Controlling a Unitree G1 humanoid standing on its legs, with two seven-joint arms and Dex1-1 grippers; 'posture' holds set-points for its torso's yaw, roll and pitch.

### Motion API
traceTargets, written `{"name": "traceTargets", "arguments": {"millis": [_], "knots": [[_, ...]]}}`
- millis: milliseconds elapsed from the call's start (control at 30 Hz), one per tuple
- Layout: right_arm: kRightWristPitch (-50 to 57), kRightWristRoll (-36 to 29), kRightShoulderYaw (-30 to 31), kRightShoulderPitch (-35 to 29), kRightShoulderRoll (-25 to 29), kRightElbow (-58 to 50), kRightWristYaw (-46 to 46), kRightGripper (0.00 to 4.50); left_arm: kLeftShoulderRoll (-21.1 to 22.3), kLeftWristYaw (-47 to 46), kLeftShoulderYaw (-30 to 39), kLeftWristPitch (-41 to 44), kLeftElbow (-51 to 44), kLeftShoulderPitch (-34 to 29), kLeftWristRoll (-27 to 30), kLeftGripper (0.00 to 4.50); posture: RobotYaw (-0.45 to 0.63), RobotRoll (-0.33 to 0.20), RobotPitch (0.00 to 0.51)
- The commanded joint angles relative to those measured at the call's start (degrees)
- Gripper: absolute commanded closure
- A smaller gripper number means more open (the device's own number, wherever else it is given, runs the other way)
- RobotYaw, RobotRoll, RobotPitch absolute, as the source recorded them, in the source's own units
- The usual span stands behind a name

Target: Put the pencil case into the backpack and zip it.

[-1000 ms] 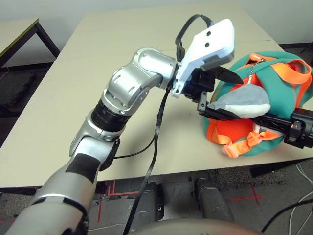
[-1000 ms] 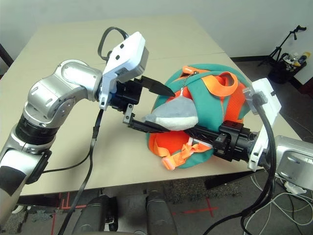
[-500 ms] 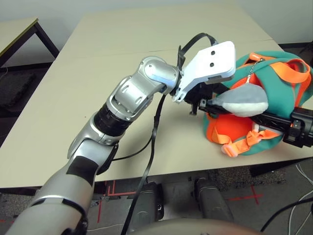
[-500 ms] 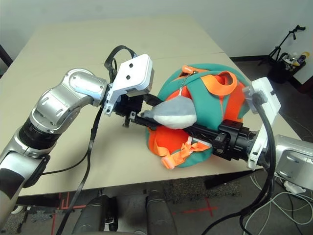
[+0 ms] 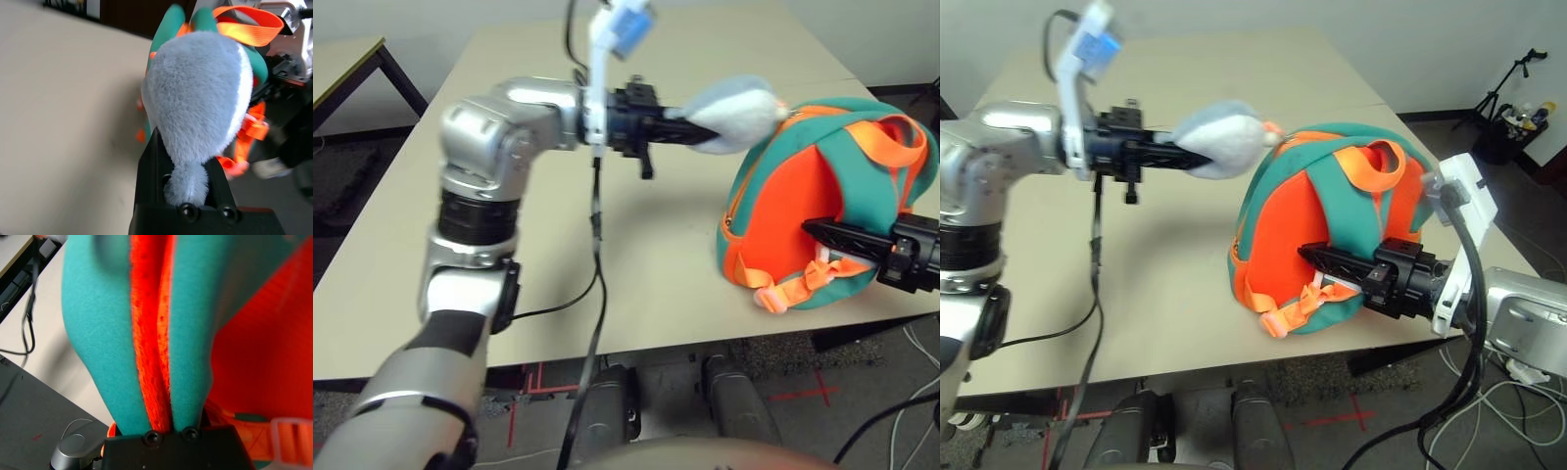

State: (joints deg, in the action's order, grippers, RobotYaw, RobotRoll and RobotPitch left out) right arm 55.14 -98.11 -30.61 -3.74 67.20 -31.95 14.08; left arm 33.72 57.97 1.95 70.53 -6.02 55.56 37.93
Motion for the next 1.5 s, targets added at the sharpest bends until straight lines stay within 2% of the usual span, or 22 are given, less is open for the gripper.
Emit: {"name": "traceTargets", "arguments": {"millis": [33, 133, 267, 333, 400, 467, 533, 633, 767, 833, 867, 933, 1000, 1067, 1133, 1200, 1233, 1300, 1333, 1400, 1500], "knots": [[0.5, 0.5, 0.3, -0.6, -0.5, -0.3, 0.0, 4.37, 3.4, -1.5, 2.2, 5.9, -4.2, -6.3, 3.5, 4.37, -0.08, 0.000, 0.107], [0.5, 0.7, 0.7, -0.4, -0.8, -0.3, -0.2, 4.37, 2.1, -3.4, 1.9, 9.2, -7.7, -13.5, 7.0, 4.37, -0.08, 0.000, 0.111], [0.4, 0.7, 1.2, -0.2, -1.1, -0.1, -0.6, 4.37, 0.2, -6.4, -4.3, 5.2, -8.4, -20.2, 4.5, 4.37, -0.08, 0.000, 0.114], [0.3, 1.3, 1.7, -0.2, -1.5, 0.0, -0.7, 4.37, -1.8, -7.0, -11.6, 0.5, -4.7, -23.1, 0.5, 4.38, -0.08, 0.000, 0.114], [0.3, 1.5, 2.0, -0.1, -1.8, 0.1, -0.9, 4.37, -3.2, -7.1, -16.1, -2.5, -0.9, -24.0, -2.1, 4.38, -0.09, 0.000, 0.115], [0.2, 1.6, 2.2, 0.0, -2.1, 0.1, -1.1, 4.37, -4.8, -7.4, -18.6, -4.0, 3.7, -24.0, -3.9, 4.38, -0.09, 0.000, 0.115], [0.1, 2.0, 2.7, 0.1, -2.5, -0.1, -1.3, 4.37, -8.4, -8.0, -21.1, -6.5, 10.9, -24.6, -6.1, 4.38, -0.10, 0.000, 0.115], [0.0, 2.3, 2.9, 0.1, -3.0, -0.3, -1.6, 4.38, -9.5, -7.3, -25.9, -10.5, 15.5, -24.6, -10.6, 4.38, -0.11, 0.000, 0.114], [0.2, 3.2, 1.1, -0.7, -2.9, -0.8, -2.3, 4.38, -10.2, -9.5, -20.9, -9.3, 12.3, -22.5, -9.0, 4.38, -0.12, 0.000, 0.109], [4.5, -1.6, -5.7, -4.8, 0.0, -0.1, -3.0, 3.64, -7.8, -10.7, -14.2, -3.3, 4.8, -21.1, -4.6, 3.65, -0.12, 0.000, 0.105], [6.3, -3.8, -8.8, -6.8, 1.3, 0.2, -3.2, 3.40, -6.8, -11.1, -11.5, -0.5, 1.7, -20.8, -2.6, 3.43, -0.12, 0.000, 0.105], [13.1, -9.6, -19.9, -11.7, 4.9, 3.9, -3.6, 2.72, -2.0, -9.2, -1.8, 10.8, -6.2, -19.7, 6.1, 2.71, -0.12, 0.000, 0.104], [19.1, -12.5, -29.0, -15.2, 7.7, 8.5, -3.4, 2.08, 2.9, -7.4, 5.9, 19.2, -10.1, -19.6, 12.8, 2.07, -0.12, 0.000, 0.105], [25.7, -11.6, -37.0, -17.1, 10.0, 14.0, -1.7, 1.45, 9.8, -6.4, 11.1, 21.7, -10.0, -21.8, 18.1, 1.40, -0.11, 0.000, 0.105], [31.3, -7.6, -42.3, -17.4, 12.2, 18.9, 0.1, 0.75, 14.8, -7.3, 15.3, 22.0, -7.8, -24.4, 21.8, 0.66, -0.10, 0.000, 0.102], [34.2, -1.4, -44.5, -16.5, 13.7, 22.7, 1.9, 0.08, 16.0, -10.3, 19.4, 22.0, -5.3, -26.1, 20.3, 0.01, -0.10, 0.000, 0.101], [34.6, 2.3, -44.8, -16.0, 13.9, 23.6, 3.2, 0.03, 15.7, -12.2, 21.0, 21.9, -4.3, -26.3, 18.6, 0.00, -0.10, 0.000, 0.100], [31.2, 13.1, -43.0, -16.4, 13.4, 24.9, 5.9, 0.03, 14.1, -19.5, 23.2, 14.4, -0.5, -26.9, 11.5, 0.00, -0.08, 0.000, 0.098], [24.9, 20.2, -39.0, -16.5, 13.0, 25.9, 7.2, 0.03, 11.6, -25.9, 25.3, 8.1, 3.1, -26.0, 6.8, 0.00, -0.08, 0.000, 0.097], [14.9, 29.5, -31.9, -14.9, 11.8, 27.9, 10.5, 0.03, 8.7, -33.3, 26.9, -1.1, 7.1, -25.4, 0.4, 0.00, -0.07, 0.000, 0.094], [-4.5, 41.4, -14.3, -1.6, 3.6, 33.0, 10.2, 0.03, 5.1, -39.5, 27.5, -22.4, 13.3, -27.1, -9.3, 0.00, -0.04, 0.000, 0.086]]}}
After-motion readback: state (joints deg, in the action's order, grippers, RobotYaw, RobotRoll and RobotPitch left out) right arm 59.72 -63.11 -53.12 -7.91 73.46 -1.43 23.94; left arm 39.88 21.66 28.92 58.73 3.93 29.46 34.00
